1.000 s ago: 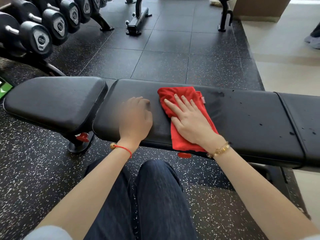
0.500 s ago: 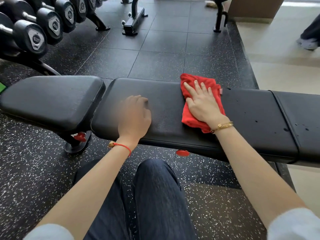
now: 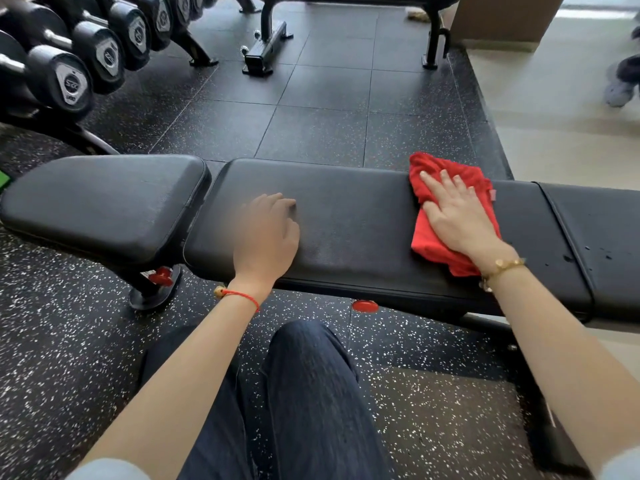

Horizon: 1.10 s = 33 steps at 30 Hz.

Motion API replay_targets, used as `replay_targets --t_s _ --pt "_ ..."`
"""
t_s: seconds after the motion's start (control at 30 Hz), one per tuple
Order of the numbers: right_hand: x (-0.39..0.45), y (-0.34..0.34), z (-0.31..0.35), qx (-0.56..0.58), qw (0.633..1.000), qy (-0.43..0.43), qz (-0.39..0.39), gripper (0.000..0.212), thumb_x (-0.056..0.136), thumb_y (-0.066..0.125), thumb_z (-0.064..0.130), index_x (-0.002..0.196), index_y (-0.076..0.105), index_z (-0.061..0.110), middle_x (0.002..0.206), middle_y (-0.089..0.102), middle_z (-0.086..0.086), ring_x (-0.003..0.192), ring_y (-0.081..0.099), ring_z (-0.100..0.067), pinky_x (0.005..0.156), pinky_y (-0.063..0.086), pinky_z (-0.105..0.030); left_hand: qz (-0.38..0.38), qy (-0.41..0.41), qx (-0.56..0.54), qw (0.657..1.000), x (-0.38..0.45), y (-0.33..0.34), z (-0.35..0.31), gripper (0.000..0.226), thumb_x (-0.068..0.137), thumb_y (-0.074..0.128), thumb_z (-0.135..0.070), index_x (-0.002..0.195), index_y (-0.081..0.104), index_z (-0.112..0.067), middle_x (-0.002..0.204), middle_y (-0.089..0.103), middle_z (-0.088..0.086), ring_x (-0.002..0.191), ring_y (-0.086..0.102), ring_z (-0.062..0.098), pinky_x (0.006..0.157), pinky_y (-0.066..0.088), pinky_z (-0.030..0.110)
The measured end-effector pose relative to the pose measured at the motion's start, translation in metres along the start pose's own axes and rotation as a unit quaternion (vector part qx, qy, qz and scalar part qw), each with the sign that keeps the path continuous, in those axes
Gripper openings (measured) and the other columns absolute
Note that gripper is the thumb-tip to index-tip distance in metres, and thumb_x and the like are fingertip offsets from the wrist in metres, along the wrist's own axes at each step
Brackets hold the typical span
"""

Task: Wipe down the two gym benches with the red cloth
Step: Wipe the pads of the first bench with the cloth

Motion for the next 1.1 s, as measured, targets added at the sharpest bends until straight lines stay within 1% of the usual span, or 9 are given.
replay_targets --t_s 0.07,0.13,0.33,0.5,0.57,0.7,0.83,0.93,1.1 --pt "0.022 -0.001 0.000 0.002 1.000 0.025 0.009 0.057 0.101 0.033 0.030 0.155 0.015 0.032 0.164 0.006 -0.010 0.151 0.005 -0.029 0.122 -0.001 -0.044 -0.003 0.001 0.003 1.000 0.001 0.000 0.000 0.033 0.090 0.052 -0.024 0.120 0.064 -0.022 0.131 0.061 -0.002 0.128 0.050 0.019 0.116 0.030 0.047" --pt "0.033 0.002 0.011 0.004 1.000 0.019 0.011 0.057 0.100 0.032 0.030 0.155 0.015 0.031 0.164 0.006 -0.009 0.151 0.005 -0.028 0.122 -0.002 -0.045 -0.007 0.002 0.008 1.000 0.001 0.000 -0.001 0.032 0.089 0.053 -0.024 0.119 0.065 -0.023 0.130 0.062 -0.002 0.127 0.051 0.018 0.114 0.032 0.046" --pt "0.005 0.013 0.052 0.007 0.996 -0.084 0.004 0.058 0.100 0.037 0.028 0.154 0.018 0.031 0.163 0.008 -0.008 0.151 0.006 -0.028 0.122 -0.001 -0.042 -0.007 0.002 0.005 1.000 0.001 0.001 0.000 0.033 0.089 0.052 -0.026 0.119 0.064 -0.024 0.130 0.062 -0.003 0.127 0.050 0.017 0.114 0.032 0.046" --pt "-0.046 0.014 0.045 0.012 0.989 -0.144 0.003 0.059 0.099 0.040 0.029 0.153 0.019 0.037 0.163 0.011 -0.001 0.151 0.008 -0.022 0.123 0.001 -0.039 -0.004 0.003 0.008 1.000 0.001 0.001 0.004 0.034 0.090 0.052 -0.027 0.121 0.064 -0.026 0.132 0.060 -0.005 0.128 0.049 0.015 0.115 0.032 0.045" --pt "-0.055 0.010 0.029 0.012 0.991 -0.132 -0.006 0.059 0.099 0.042 0.029 0.153 0.020 0.038 0.163 0.013 -0.001 0.151 0.010 -0.023 0.123 0.003 -0.038 -0.004 0.005 0.008 1.000 0.001 0.000 0.004 0.034 0.090 0.052 -0.027 0.121 0.064 -0.025 0.132 0.060 -0.005 0.128 0.049 0.015 0.115 0.032 0.045" --pt "-0.036 0.003 0.004 0.004 0.998 -0.060 -0.011 0.058 0.100 0.041 0.029 0.153 0.020 0.036 0.163 0.013 -0.006 0.150 0.010 -0.027 0.122 0.003 -0.040 0.004 0.005 0.012 1.000 0.001 -0.002 0.002 0.033 0.091 0.052 -0.025 0.122 0.063 -0.023 0.134 0.060 -0.003 0.130 0.048 0.018 0.115 0.030 0.046" --pt "0.000 0.005 0.024 -0.009 1.000 -0.008 0.002 0.057 0.101 0.035 0.031 0.155 0.014 0.034 0.164 0.005 -0.008 0.151 0.005 -0.028 0.122 0.000 -0.044 0.016 0.005 0.031 0.999 0.000 -0.002 -0.003 0.034 0.092 0.051 -0.023 0.123 0.061 -0.020 0.135 0.058 0.000 0.131 0.046 0.021 0.117 0.027 0.046" --pt "0.005 0.013 0.063 -0.011 0.999 -0.031 0.015 0.058 0.101 0.034 0.031 0.155 0.012 0.032 0.164 0.002 -0.009 0.151 0.002 -0.028 0.122 -0.001 -0.044 0.022 0.000 0.034 0.999 0.001 -0.003 -0.006 0.033 0.090 0.051 -0.022 0.122 0.061 -0.020 0.133 0.057 0.001 0.130 0.046 0.022 0.116 0.026 0.046" --pt "-0.037 0.028 0.108 0.014 0.994 -0.109 0.002 0.058 0.100 0.036 0.030 0.154 0.015 0.036 0.164 0.005 -0.002 0.151 0.003 -0.023 0.122 -0.003 -0.040 0.026 0.001 0.030 0.999 0.001 -0.005 -0.005 0.035 0.090 0.050 -0.022 0.124 0.060 -0.019 0.134 0.056 0.002 0.131 0.045 0.023 0.117 0.024 0.045"
Point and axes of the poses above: each hand's wrist, its own x-axis towards the middle knuckle, its own y-axis out of the palm, z = x × y, the point moved 2 cm from there along x, towards the middle knuckle
